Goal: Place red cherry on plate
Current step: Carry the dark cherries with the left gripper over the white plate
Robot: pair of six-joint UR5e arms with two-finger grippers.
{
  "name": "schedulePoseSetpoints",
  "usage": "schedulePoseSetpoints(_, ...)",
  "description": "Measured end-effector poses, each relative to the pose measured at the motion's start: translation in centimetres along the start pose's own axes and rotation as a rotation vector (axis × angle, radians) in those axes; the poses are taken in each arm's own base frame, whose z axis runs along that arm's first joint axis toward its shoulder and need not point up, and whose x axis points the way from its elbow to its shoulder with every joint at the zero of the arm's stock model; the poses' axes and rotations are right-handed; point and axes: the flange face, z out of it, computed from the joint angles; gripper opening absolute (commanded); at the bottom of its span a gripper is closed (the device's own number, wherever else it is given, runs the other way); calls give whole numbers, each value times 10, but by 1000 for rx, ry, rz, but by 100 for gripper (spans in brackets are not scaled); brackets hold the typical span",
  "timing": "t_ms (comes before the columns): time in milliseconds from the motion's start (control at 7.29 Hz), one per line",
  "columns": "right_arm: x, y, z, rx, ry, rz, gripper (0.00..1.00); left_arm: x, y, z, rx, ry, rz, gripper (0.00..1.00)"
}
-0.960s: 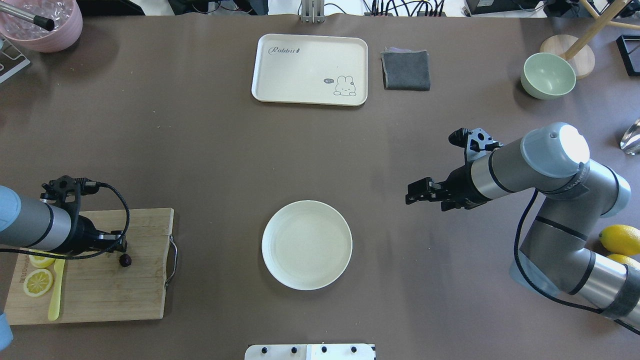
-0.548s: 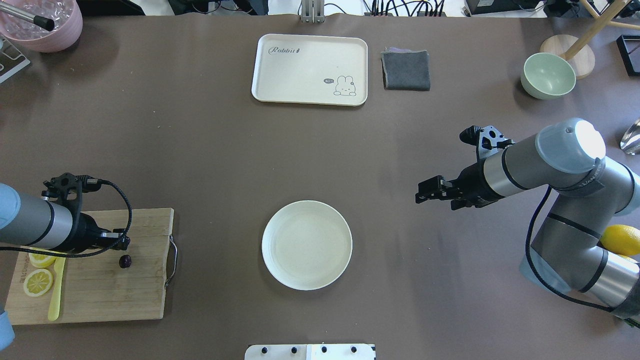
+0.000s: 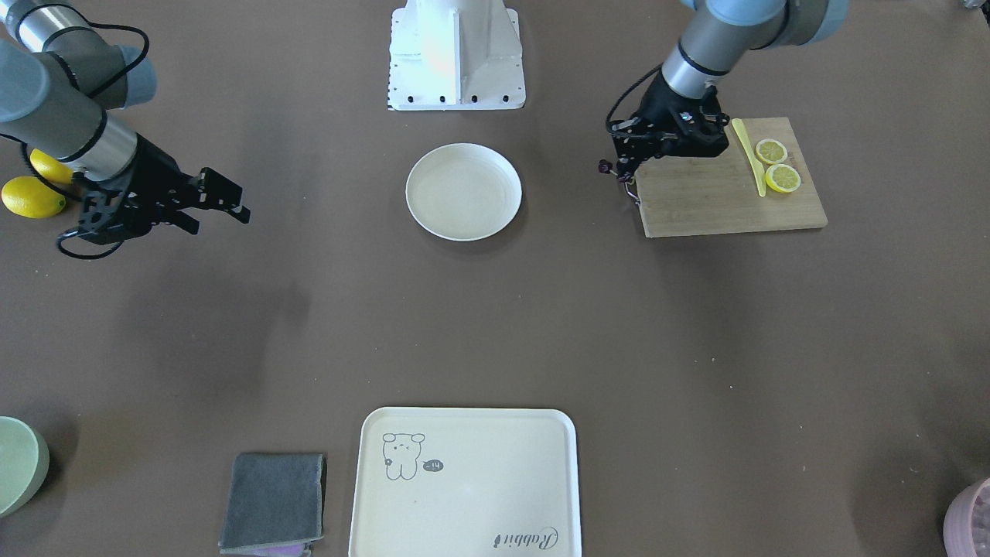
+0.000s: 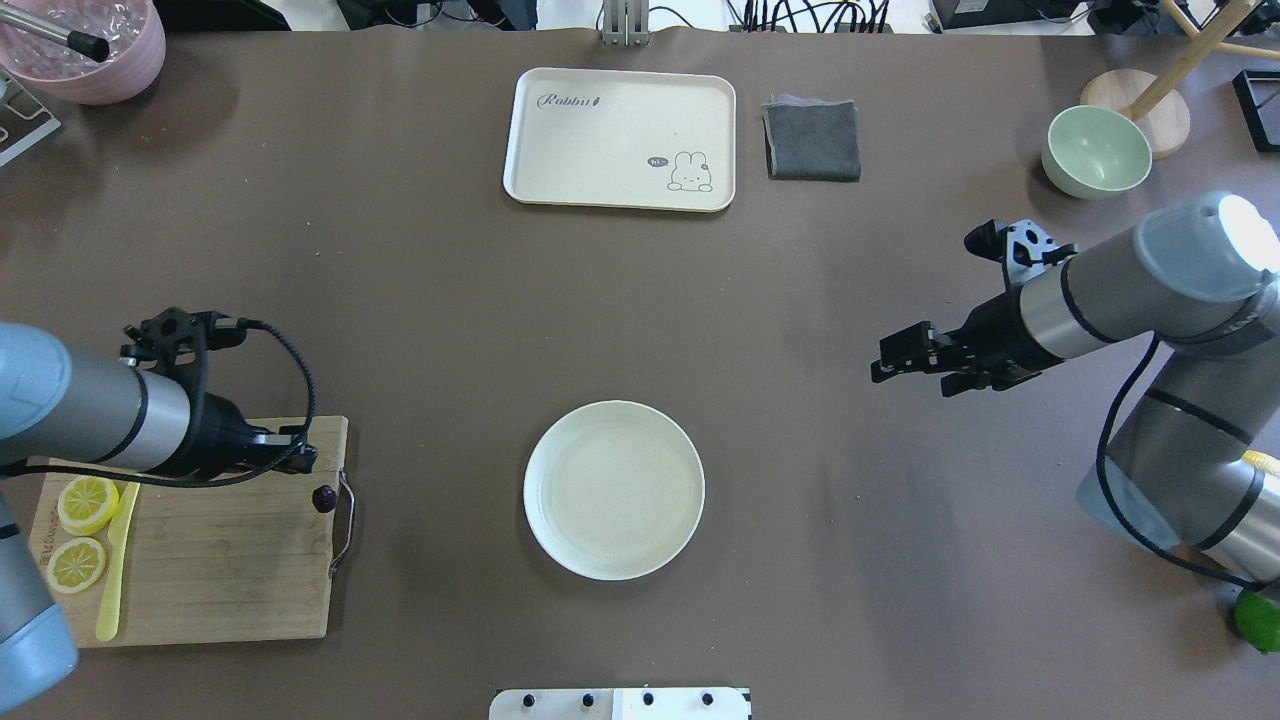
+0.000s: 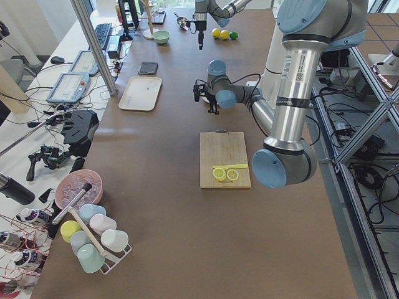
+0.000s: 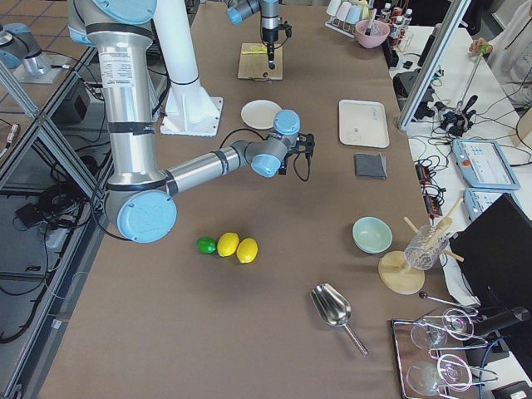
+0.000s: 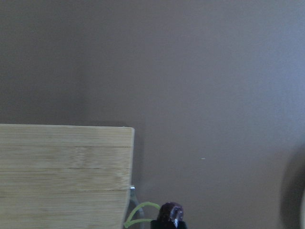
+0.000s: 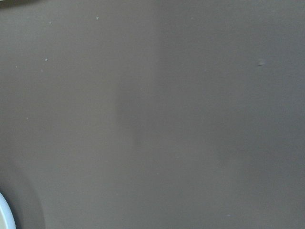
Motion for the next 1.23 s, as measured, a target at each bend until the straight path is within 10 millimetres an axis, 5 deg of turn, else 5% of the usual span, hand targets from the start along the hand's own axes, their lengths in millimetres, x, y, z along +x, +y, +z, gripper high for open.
schedulePoseSetpoints(274, 67, -5, -46, 23, 17, -43, 100, 95, 16, 17, -6, 0, -47, 0)
schedulePoseSetpoints(548, 109, 0, -70, 42, 37, -73, 100, 141, 36, 46, 18, -13, -38, 4)
schedulePoseSetpoints(685, 117, 0, -74, 44, 39, -73, 100, 150, 44, 55, 16, -18, -43, 16)
schedulePoseSetpoints(823, 121, -3, -78, 50, 38, -72, 100, 156, 50, 60, 10, -18, -46, 96)
schedulePoseSetpoints(1234, 130, -9, -104, 83, 18, -67, 100, 168, 54, 53, 22, 2, -71, 97)
